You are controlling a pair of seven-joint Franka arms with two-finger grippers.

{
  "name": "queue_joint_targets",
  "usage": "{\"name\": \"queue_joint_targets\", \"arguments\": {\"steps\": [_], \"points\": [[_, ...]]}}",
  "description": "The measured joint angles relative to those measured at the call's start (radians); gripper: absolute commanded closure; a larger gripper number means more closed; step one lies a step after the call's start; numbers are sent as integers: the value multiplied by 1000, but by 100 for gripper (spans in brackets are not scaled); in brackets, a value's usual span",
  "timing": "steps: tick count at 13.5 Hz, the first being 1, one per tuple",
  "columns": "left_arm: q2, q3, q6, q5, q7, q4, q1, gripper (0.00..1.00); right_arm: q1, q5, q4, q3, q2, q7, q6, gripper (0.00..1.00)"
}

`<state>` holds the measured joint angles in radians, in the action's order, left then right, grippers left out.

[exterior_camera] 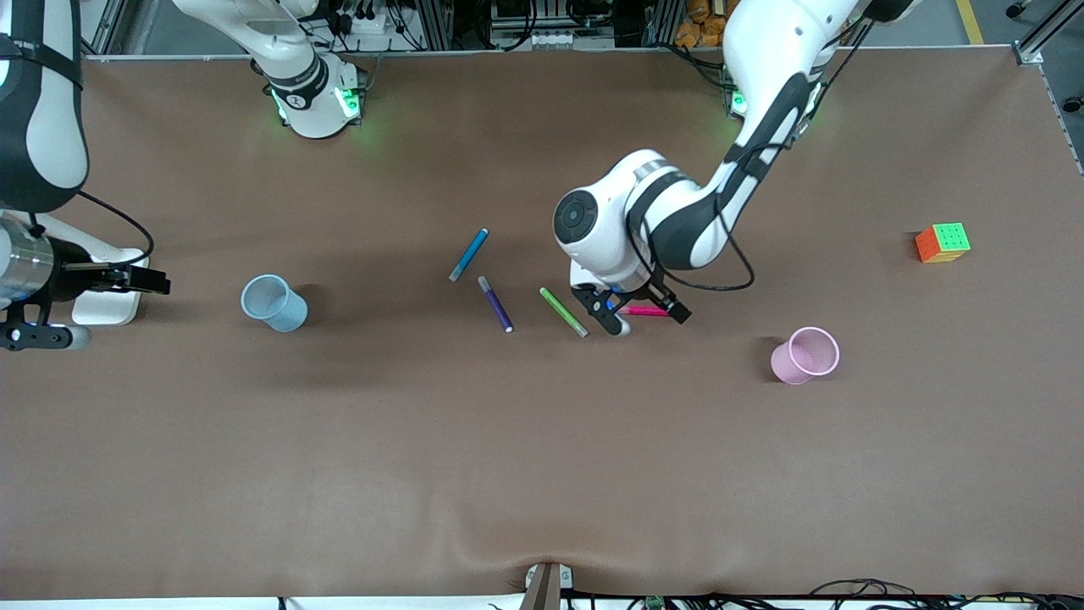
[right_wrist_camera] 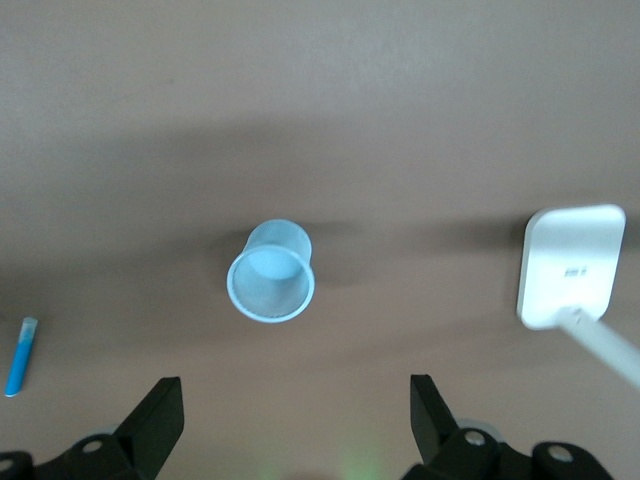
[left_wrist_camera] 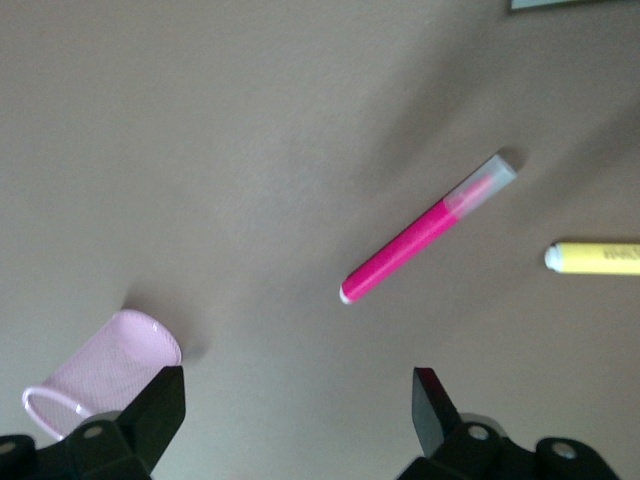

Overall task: Place pink and blue markers in matching cups
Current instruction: 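Move the left gripper over the pink marker and lower it, then grasp the pink marker with the left gripper while the right gripper grasps the blue marker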

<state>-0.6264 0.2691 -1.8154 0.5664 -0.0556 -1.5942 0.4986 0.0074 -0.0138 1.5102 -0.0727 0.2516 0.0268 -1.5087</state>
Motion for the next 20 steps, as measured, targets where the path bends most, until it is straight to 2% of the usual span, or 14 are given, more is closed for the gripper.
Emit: {"name": "queue_joint_targets", "arguments": {"steps": [3,6,11,12,13,15,17,20], "points": [[-55,1,-48,39,34,2,32,0,24,43,11,2,5,54,13,0],[-72,0,-77,48,155,4,48,0,47,109,29,3,19,70,12,0],[-90,0,-95,49,281,4,55,2,193,121,114,9,46,435,-63,0],[-98,0,-108,49,295,4,55,4,234,121,144,10,49,508,-94,0],[-104,0,-118,49,314,4,55,12,271,121,180,11,50,569,-130,0],[-110,0,-131,49,372,4,56,13,323,121,246,11,50,654,-193,0],[-110,0,-135,54,409,5,62,21,347,130,301,12,50,691,-249,0],[-111,0,-141,75,443,-3,75,21,355,181,363,11,50,715,-324,0]]}}
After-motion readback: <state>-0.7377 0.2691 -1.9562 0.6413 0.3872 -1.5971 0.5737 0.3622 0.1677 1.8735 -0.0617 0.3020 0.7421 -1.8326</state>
